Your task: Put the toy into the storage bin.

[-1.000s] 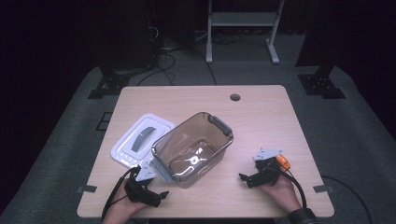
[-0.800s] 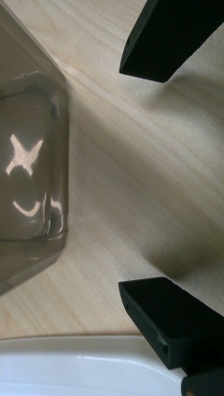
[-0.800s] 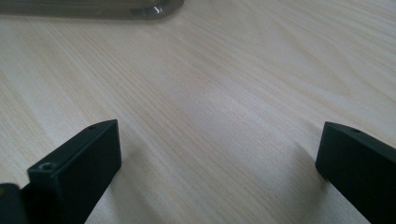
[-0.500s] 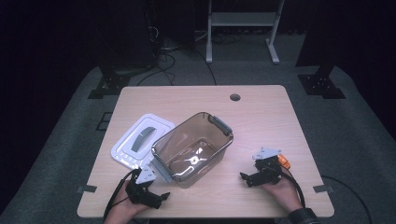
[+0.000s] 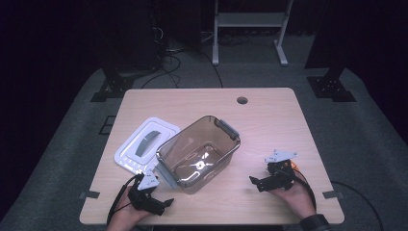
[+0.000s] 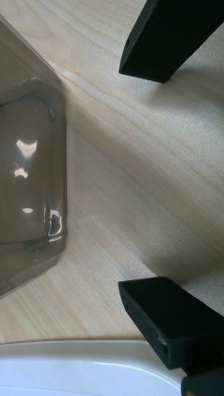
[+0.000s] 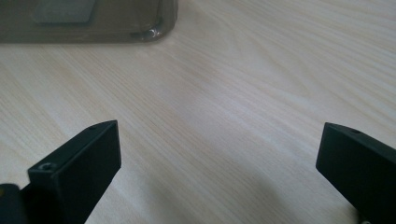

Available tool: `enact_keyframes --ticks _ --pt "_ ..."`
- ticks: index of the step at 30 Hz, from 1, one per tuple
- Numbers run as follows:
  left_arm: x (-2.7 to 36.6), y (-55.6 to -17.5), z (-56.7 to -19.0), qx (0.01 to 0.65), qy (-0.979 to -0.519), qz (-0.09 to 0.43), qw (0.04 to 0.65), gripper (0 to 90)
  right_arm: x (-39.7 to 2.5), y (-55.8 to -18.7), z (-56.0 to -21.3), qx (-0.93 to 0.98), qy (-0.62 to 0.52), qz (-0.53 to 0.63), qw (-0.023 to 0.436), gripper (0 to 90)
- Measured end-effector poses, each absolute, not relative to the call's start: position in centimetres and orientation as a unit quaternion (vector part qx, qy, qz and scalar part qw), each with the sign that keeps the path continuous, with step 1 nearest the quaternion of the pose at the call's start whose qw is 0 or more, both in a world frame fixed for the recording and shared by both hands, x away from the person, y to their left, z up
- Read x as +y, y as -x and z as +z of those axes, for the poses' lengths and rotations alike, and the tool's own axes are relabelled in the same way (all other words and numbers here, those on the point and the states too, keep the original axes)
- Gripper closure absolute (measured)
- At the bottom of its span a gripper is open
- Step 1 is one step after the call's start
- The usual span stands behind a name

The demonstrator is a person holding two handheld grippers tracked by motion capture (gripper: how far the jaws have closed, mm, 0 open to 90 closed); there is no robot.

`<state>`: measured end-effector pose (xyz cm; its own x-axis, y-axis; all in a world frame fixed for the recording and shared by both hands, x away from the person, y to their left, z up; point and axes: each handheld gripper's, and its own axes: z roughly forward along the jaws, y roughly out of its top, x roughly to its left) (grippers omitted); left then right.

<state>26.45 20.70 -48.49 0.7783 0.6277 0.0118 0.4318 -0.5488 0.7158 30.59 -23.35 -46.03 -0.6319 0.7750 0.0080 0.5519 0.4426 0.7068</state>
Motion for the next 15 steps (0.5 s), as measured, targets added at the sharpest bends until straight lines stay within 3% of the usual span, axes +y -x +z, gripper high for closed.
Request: enact_keyframes --ticks 15 --pt "20.8 -26.5 -48.5 0.303 -0.870 0.133 0.365 0.0 -25.6 -30.2 -44.2 0.820 -0.410 0.356 0.182 0.0"
